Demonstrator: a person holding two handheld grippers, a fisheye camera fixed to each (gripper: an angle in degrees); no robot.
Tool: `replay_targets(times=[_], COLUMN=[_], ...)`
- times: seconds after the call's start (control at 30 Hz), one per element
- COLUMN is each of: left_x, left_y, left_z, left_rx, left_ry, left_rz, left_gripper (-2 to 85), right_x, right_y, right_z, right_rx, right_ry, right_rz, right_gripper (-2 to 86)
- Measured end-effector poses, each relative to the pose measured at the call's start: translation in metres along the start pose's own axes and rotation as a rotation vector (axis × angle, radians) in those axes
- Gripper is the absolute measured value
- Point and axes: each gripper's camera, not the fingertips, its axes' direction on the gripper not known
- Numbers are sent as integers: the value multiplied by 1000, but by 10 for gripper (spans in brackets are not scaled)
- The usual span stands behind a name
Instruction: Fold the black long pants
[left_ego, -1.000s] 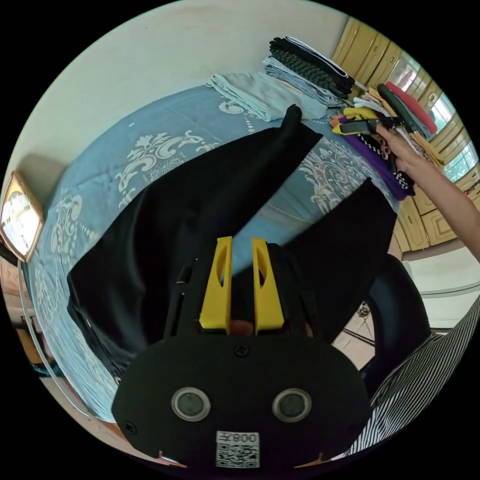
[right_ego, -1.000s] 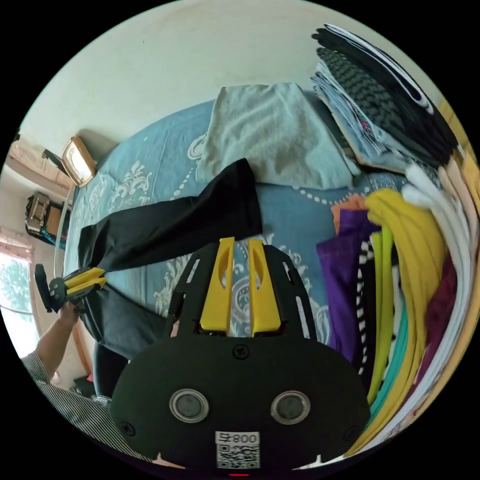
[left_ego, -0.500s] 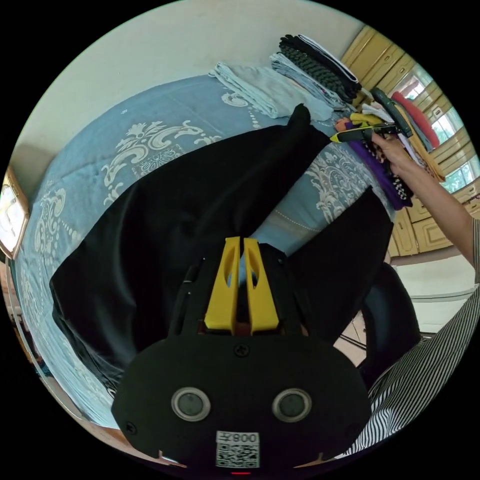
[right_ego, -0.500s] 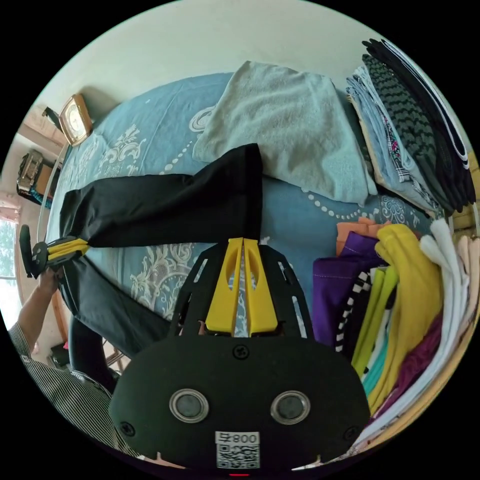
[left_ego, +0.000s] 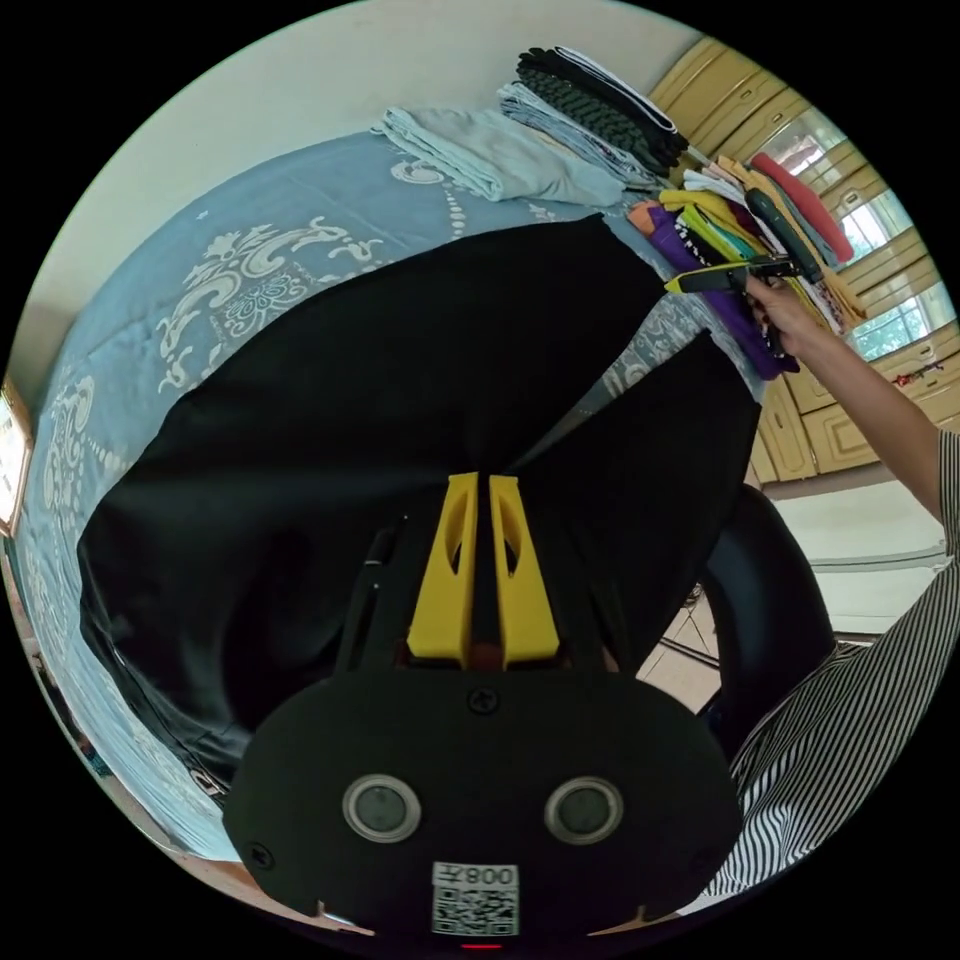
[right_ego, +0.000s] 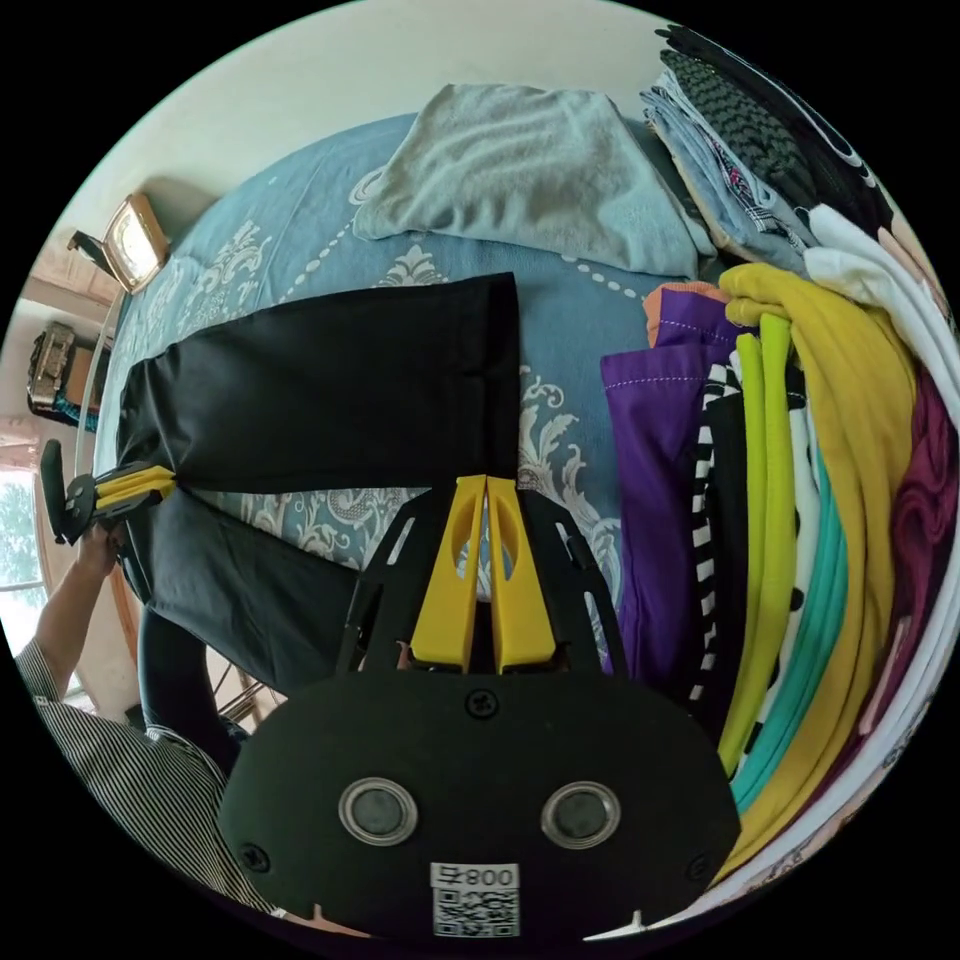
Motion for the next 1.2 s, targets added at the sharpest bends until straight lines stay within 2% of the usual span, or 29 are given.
replay_targets(times=[0.2,0.3,0.4,0.5,0.63,0.73,0.87,1.07,1.2], left_x=[-60,-112,-175,-235,-305,-344,-374,-389,-395], left_y=[89,157,222,268,308,330,348,396,434], left_z=[-38,-63,-78,-82,-74,-60,-38,-24,-34], left_rx=[198,289,326,339,339,339,254,240,308], left_ry=[89,12,-78,-136,-123,-93,-116,-171,-146], left_rz=[-169,-341,-531,-669,-791,-832,-820,-771,-740], left_gripper=[61,72,78,83,98,102,99,59,28], right_x=[1,0,-32,-99,-213,-283,-351,-382,-391], right_y=[-8,-5,-17,-54,-112,-147,-176,-173,-169], right_z=[-45,-74,-108,-130,-147,-149,-144,-169,-194], right_rx=[29,65,151,182,183,127,42,58,47], right_ry=[51,38,-79,-169,-216,-223,-102,11,33], right_rz=[44,76,-20,-207,-463,-592,-706,-767,-784], right_gripper=[0,3,11,31,53,64,71,43,16])
